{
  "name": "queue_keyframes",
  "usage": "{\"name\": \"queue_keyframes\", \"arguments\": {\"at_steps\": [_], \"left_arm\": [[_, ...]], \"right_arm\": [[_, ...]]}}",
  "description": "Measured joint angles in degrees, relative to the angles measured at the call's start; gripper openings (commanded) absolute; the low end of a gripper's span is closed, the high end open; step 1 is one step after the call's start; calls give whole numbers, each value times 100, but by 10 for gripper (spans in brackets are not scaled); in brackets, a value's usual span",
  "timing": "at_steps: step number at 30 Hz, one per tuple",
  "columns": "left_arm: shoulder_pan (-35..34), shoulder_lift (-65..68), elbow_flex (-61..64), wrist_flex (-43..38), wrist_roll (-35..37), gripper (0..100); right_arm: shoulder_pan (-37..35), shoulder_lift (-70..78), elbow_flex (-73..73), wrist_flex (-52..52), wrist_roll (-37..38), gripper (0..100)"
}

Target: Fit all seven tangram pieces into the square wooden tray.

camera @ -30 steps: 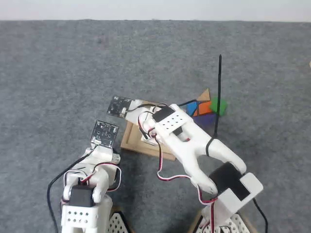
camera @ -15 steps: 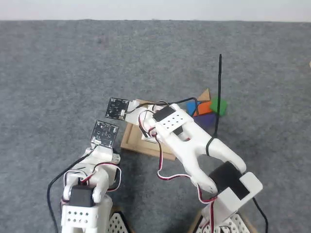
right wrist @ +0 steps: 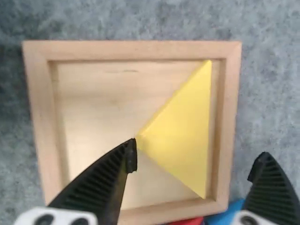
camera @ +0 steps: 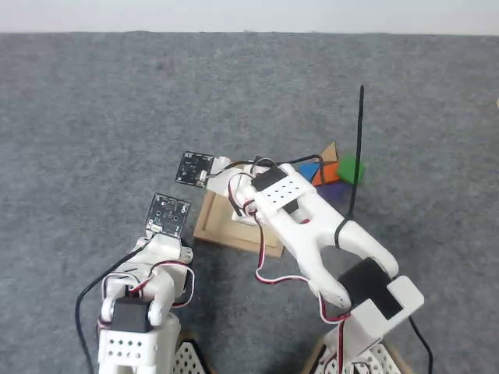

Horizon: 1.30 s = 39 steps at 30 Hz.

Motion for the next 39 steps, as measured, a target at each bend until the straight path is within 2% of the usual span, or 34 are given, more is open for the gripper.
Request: {"name": "queue_keyframes", "arguments": {"at_steps": [3, 8, 12, 15, 17, 19, 23, 28, 33, 39], "left_arm": [[0, 0, 0, 0, 0, 15], [0, 0, 0, 0, 0, 15], [0, 0, 0, 0, 0, 15], [0, 0, 0, 0, 0, 15], [0, 0, 0, 0, 0, 15], [0, 0, 0, 0, 0, 15], [0, 0, 0, 0, 0, 15], [0, 0, 0, 0, 0, 15], [0, 0, 0, 0, 0, 15], [0, 0, 0, 0, 0, 15]], "right_arm": [[492, -149, -105, 44, -413, 369], [1512, -1301, 35, 246, -1099, 369], [1943, -2242, 923, 281, -1213, 369], [2312, -2418, 1618, 281, -1292, 369], [2488, -2426, 1899, 281, -1609, 369], [2497, -2426, 2084, 281, -1767, 369], [2338, -2382, 2400, 281, -1512, 369], [1670, -2382, 2690, 281, -1055, 369], [1284, -2356, 2989, 35, -949, 370], [1257, -2347, 3147, -35, -826, 369]]}}
